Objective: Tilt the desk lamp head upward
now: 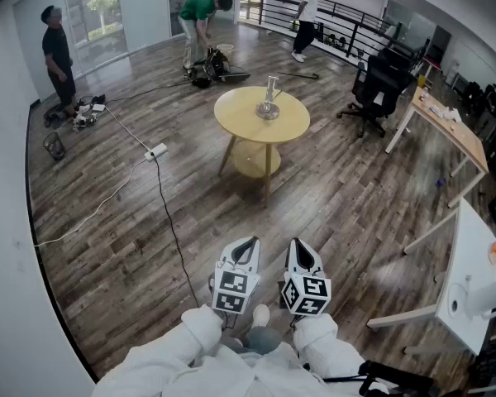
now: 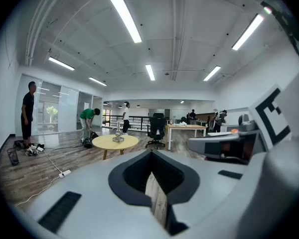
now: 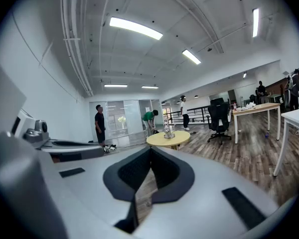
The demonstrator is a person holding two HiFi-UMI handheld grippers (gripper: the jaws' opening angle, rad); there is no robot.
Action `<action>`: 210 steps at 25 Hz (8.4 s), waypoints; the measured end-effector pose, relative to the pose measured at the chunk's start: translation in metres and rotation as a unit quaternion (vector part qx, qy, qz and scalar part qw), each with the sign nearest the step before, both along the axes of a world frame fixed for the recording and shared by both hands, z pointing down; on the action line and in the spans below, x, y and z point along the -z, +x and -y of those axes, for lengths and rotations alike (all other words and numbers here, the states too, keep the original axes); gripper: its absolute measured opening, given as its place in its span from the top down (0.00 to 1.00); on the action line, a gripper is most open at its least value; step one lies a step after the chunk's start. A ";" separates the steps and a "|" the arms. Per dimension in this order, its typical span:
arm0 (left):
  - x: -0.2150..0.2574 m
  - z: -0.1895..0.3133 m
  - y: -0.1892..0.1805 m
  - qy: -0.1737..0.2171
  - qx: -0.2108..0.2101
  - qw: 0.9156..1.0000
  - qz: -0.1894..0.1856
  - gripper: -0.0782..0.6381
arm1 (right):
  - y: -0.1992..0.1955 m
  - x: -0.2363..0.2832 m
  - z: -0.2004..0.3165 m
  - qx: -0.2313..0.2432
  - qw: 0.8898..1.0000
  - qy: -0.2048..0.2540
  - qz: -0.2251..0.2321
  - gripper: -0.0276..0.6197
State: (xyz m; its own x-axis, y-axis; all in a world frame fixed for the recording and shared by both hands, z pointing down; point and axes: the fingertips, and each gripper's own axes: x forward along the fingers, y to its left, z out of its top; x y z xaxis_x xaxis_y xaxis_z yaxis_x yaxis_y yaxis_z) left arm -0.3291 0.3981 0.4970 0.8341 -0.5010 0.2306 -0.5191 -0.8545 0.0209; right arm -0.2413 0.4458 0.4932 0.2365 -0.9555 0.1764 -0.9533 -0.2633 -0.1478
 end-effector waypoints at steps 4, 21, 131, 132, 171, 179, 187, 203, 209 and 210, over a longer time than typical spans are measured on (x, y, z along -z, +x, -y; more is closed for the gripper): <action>-0.007 0.027 0.023 -0.002 0.000 1.000 0.006 0.89 | 0.024 -0.005 0.026 0.002 1.000 0.001 -0.001 0.94; -0.002 0.134 0.177 -0.013 -0.004 1.000 0.018 0.89 | 0.169 -0.001 0.149 0.019 1.000 0.012 0.018 0.94; -0.173 0.701 0.463 -0.099 0.146 0.976 0.127 0.62 | 0.484 -0.108 0.857 0.412 0.907 -0.064 -0.062 0.71; -0.177 0.705 0.465 -0.100 0.148 0.976 0.127 0.62 | 0.480 -0.110 0.865 0.423 0.902 -0.063 -0.063 0.70; -0.146 0.722 0.470 -0.153 0.131 0.973 0.109 0.62 | 0.455 -0.120 0.910 0.497 0.858 -0.081 -0.102 0.72; -0.090 0.695 0.457 -0.127 0.145 0.977 0.093 0.62 | 0.455 -0.122 0.906 0.493 0.860 -0.081 -0.106 0.72; -0.029 0.689 0.452 -0.085 0.154 0.981 0.086 0.62 | 0.454 -0.120 0.907 0.490 0.862 -0.078 -0.105 0.72; 0.128 0.739 0.491 -0.002 0.101 0.994 0.050 0.62 | 0.450 -0.122 0.905 0.485 0.862 -0.090 -0.118 0.72; 0.150 0.761 0.514 0.013 0.076 0.995 0.068 0.62 | 0.451 -0.122 0.906 0.482 0.863 -0.089 -0.121 0.72; 0.153 0.765 0.517 0.014 0.071 0.995 0.071 0.62 | 0.452 -0.122 0.906 0.481 0.864 -0.089 -0.122 0.72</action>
